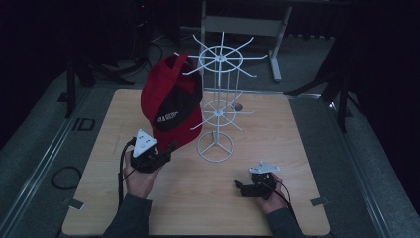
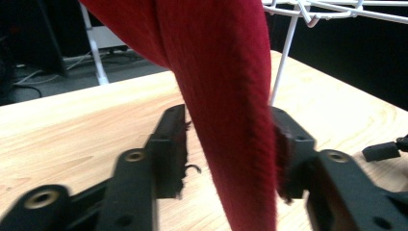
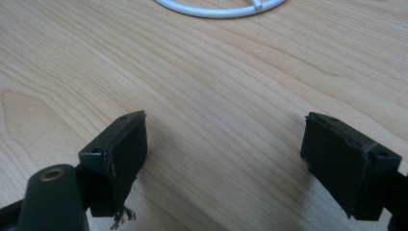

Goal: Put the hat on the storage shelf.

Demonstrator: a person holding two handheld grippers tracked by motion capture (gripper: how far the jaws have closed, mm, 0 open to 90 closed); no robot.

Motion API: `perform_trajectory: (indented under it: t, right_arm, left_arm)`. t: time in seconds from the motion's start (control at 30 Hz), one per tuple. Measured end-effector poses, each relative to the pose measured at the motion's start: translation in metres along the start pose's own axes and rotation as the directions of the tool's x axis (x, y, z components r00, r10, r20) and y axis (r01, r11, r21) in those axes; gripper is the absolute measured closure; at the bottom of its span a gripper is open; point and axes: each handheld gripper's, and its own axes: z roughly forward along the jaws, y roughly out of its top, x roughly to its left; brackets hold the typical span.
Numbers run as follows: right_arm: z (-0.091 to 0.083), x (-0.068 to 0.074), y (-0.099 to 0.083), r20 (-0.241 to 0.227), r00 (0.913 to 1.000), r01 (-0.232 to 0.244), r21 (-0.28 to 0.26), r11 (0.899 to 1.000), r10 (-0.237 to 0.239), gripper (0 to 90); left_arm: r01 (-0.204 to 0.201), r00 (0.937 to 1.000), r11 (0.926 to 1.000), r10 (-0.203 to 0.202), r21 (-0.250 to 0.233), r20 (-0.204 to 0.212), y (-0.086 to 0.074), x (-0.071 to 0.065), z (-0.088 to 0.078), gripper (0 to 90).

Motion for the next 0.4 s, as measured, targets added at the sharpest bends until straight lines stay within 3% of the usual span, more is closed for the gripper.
perform_trajectory:
  t: [0.13, 0.27, 0.4]
  right_arm:
    - [0.000, 0.000, 0.000, 0.001, 1.0000, 0.001, -0.001, 1.000, -0.001, 16.3]
    - [0.000, 0.000, 0.000, 0.001, 1.0000, 0.003, -0.001, 1.000, -0.003, 16.3]
    - [0.000, 0.000, 0.000, 0.001, 1.0000, 0.000, 0.001, 1.000, 0.000, 16.3]
  left_arm:
    - [0.027, 0.9994, 0.9996, -0.027, -0.001, -0.023, -0.002, 0.006, -0.008, 45.5]
    - [0.057, 0.9983, 0.9984, -0.057, -0.010, -0.012, -0.006, 0.014, -0.017, 42.2]
    - [0.038, 0.9993, 0.9991, -0.038, -0.018, -0.002, -0.006, 0.022, -0.025, 42.0]
